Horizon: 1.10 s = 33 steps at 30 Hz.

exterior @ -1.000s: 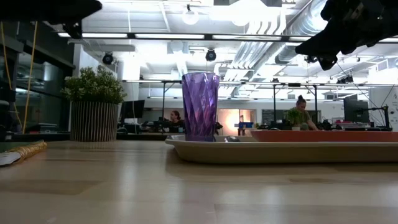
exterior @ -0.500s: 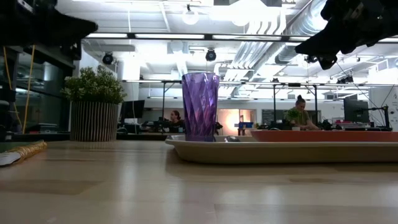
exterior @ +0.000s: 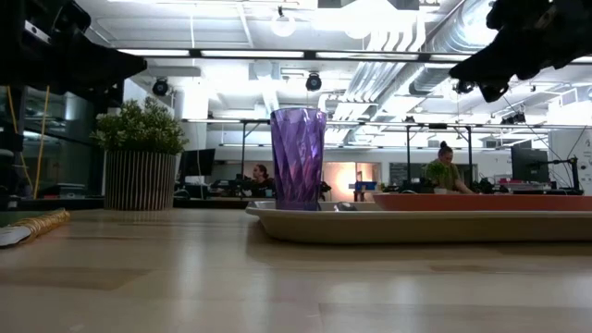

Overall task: Pick and place plate/cup/fork/spoon on tray
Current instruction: Return to Home Position

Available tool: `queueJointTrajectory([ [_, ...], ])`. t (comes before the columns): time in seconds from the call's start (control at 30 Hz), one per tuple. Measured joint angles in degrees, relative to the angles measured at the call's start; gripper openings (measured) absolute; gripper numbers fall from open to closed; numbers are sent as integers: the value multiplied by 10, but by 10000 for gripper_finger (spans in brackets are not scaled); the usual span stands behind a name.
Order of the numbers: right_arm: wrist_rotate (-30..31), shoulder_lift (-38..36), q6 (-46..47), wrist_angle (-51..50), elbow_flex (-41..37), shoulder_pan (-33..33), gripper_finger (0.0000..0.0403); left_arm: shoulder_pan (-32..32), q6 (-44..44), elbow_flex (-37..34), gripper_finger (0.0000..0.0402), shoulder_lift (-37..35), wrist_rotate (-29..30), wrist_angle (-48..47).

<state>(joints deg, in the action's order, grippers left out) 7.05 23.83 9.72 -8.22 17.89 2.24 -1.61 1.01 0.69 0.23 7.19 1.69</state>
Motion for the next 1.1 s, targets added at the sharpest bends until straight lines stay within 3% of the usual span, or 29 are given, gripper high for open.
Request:
queueJointTrajectory([
  [0.13, -1, -53, 4, 1, -3, 0, 0, 0, 0, 0, 0, 0, 0, 0],
  [0.37, -26, -132, -22, 95, -89, 0, 0, 0, -7, 0, 0, 0, 0, -1],
  [0.63, -24, -238, -44, 95, -139, 0, 0, 0, -8, 0, 0, 0, 0, -1],
  [1.1, -40, -235, -60, 97, -173, 1, 0, 0, -7, 0, 3, 5, -1, -1],
])
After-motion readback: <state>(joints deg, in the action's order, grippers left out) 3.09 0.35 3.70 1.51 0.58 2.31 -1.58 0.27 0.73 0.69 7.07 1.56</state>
